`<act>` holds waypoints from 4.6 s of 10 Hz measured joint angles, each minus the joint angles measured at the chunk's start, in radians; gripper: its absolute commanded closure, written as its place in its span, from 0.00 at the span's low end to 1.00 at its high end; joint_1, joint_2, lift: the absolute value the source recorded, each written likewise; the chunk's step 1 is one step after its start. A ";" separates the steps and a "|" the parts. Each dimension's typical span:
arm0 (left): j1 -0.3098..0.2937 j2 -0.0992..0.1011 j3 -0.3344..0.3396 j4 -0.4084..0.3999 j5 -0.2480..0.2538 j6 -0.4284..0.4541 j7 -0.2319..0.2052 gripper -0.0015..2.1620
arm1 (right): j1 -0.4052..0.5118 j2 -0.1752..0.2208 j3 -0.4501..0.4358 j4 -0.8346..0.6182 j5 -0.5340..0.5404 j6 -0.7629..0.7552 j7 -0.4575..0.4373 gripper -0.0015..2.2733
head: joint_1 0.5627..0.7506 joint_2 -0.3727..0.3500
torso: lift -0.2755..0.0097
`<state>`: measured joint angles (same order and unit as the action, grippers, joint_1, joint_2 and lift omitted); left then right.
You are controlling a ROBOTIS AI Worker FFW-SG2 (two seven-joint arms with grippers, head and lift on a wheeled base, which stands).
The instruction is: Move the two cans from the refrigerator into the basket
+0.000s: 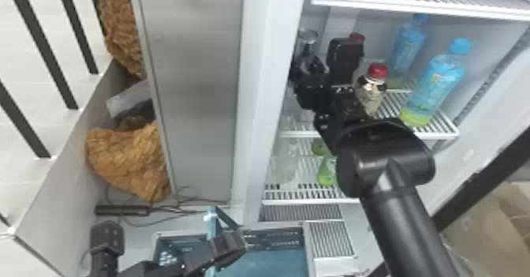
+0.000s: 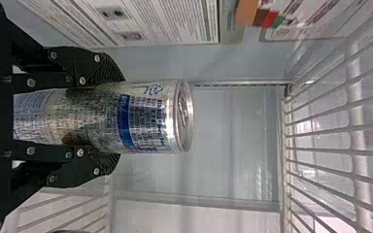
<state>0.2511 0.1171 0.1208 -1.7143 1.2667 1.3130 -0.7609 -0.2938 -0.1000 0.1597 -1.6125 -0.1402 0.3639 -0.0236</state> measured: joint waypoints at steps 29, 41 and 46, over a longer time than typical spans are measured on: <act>0.016 -0.014 0.011 0.000 -0.002 -0.017 -0.001 0.55 | 1.074 -0.070 -0.185 -1.199 -0.359 0.707 0.108 0.56 | 0.70 0.33 | 0.86; 0.016 -0.010 0.003 0.000 -0.002 -0.017 -0.001 0.55 | 1.178 -0.067 -0.267 -1.184 -0.280 0.550 0.206 0.17 | 0.70 0.23 | 0.86; 0.015 -0.010 0.001 0.000 -0.002 -0.017 -0.001 0.55 | 1.260 -0.029 -0.380 -0.978 -0.231 0.020 0.329 0.17 | 0.70 0.07 | 0.86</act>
<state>0.2659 0.1076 0.1217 -1.7143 1.2643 1.2958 -0.7622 0.9664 -0.1286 -0.2198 -2.5907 -0.3707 0.3841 0.3051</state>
